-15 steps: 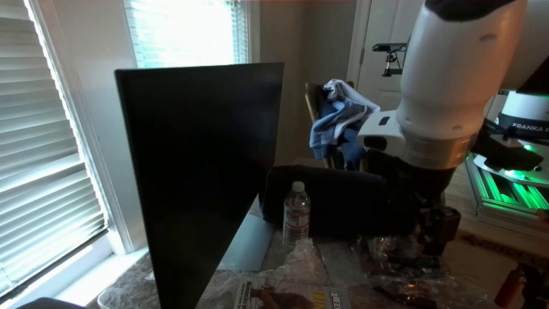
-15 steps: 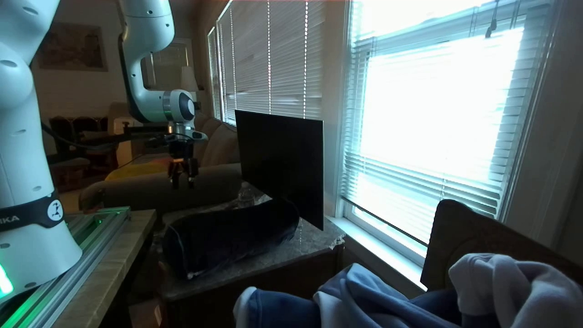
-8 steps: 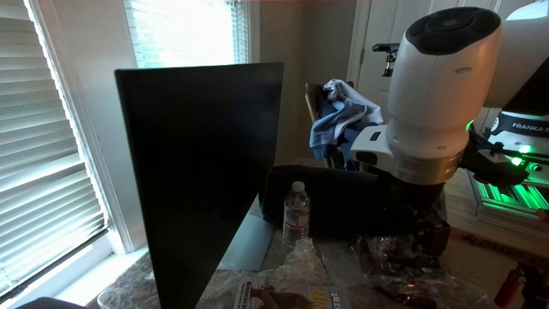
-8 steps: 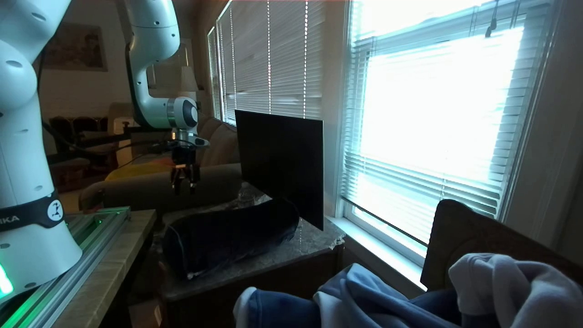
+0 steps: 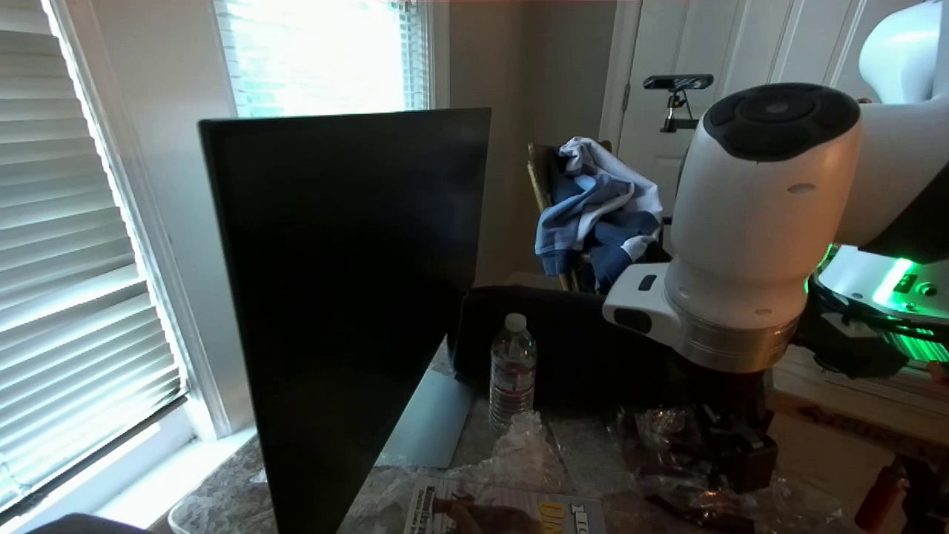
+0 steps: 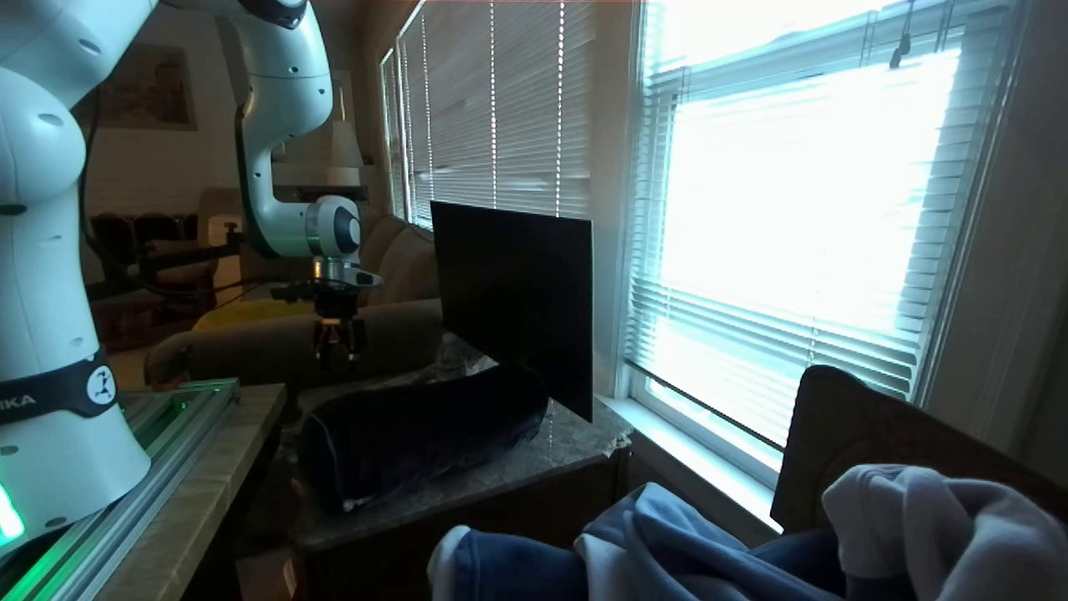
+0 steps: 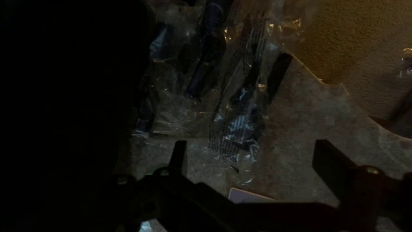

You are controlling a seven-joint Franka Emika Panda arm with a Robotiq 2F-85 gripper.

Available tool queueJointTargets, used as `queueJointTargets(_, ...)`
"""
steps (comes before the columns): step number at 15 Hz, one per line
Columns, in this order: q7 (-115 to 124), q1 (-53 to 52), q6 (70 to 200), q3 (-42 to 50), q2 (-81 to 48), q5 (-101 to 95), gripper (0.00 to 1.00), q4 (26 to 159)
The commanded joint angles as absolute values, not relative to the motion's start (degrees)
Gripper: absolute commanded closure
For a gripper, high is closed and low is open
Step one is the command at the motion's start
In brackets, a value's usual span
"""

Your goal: Bring the plastic with the cable closer to the tv

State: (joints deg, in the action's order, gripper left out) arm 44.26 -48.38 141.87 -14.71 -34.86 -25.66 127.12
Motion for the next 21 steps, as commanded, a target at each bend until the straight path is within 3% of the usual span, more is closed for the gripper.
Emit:
queueJointTargets(1, 44.03, -52.6, 143.56, -11.68, -38.91, -23.13, 0.0, 123.57)
queueJointTargets(15, 43.31, -60.54, 144.75, -3.38, -48.8, -21.93, 0.0, 116.89)
queueJointTargets(16, 43.53, -60.93, 145.22, -2.96, -49.58, -21.99, 0.03, 116.44)
queueJointTargets(17, 43.65, -61.27, 145.33, -2.59, -49.96, -21.99, 0.27, 116.2)
queueJointTargets(19, 43.72, -61.96, 145.57, -1.84, -50.61, -22.0, 0.29, 115.84)
queueJointTargets(21, 43.78, -62.58, 145.52, -1.22, -51.02, -21.98, 0.45, 115.45)
